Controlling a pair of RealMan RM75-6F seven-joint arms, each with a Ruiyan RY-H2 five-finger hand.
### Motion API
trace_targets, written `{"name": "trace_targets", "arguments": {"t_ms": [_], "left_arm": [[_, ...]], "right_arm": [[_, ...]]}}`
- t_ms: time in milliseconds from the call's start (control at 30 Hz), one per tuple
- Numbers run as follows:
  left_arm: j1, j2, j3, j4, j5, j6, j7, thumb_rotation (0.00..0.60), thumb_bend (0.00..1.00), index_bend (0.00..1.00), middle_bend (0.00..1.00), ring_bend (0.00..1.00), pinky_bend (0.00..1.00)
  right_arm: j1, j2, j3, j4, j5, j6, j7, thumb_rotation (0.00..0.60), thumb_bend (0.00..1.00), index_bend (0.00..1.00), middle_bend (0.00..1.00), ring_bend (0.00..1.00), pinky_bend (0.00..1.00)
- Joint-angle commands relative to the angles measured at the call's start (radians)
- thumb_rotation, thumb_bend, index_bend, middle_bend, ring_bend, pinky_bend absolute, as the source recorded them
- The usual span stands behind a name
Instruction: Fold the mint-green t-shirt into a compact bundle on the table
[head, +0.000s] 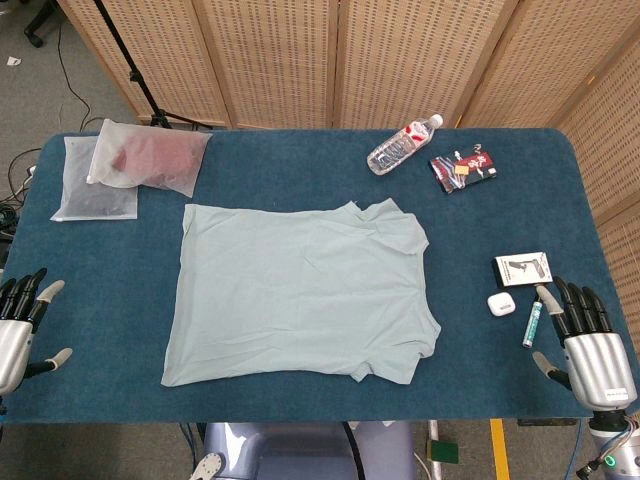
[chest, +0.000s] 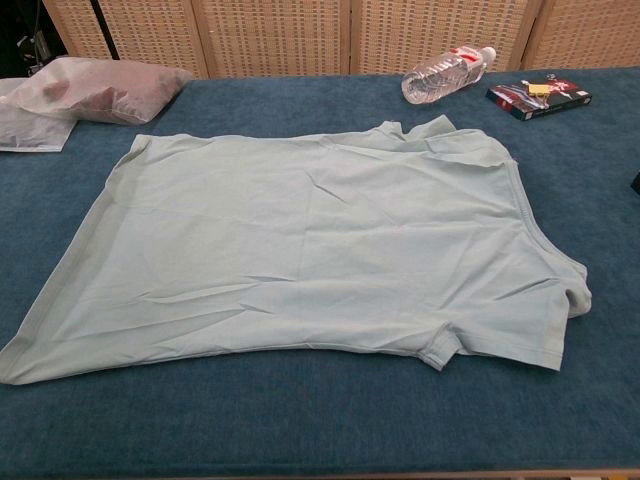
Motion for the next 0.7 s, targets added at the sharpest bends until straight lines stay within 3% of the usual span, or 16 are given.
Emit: {"name": "trace_targets", "arguments": {"t_ms": [33,233,433,567,700], "left_arm": [[0.000,0.000,0.000,0.000,0.000,0.000,0.000,0.600,0.00,0.00,0.00,0.00,0.00],[0.001,-0.002,0.001,-0.001,-0.001,0.000,0.002,0.600,0.00,0.00,0.00,0.00,0.00],[-0.003,-0.008,-0.002,-0.002,-0.001,-0.004,0.002,0.600,0.00,0.00,0.00,0.00,0.00],[-0.005,-0.012,-0.007,0.000,-0.001,-0.002,0.006,0.600,0.00,0.00,0.00,0.00,0.00],[-0.006,-0.016,-0.007,-0.001,-0.004,-0.005,0.015,0.600,0.00,0.00,0.00,0.00,0.00]], "right_arm": [[0.000,0.000,-0.001,0.001,-0.001,0.000,-0.001,0.600,0.00,0.00,0.00,0.00,0.06],[0.001,0.001,-0.005,0.004,-0.008,-0.004,-0.001,0.600,0.00,0.00,0.00,0.00,0.05],[0.020,0.036,-0.041,-0.012,-0.079,-0.015,0.085,0.600,0.00,0.00,0.00,0.00,0.05],[0.065,-0.016,-0.084,0.106,-0.243,-0.001,0.101,0.600,0.00,0.01,0.00,0.00,0.05],[0.092,-0.073,-0.108,0.189,-0.308,-0.005,0.103,0.600,0.00,0.06,0.00,0.00,0.05]]}}
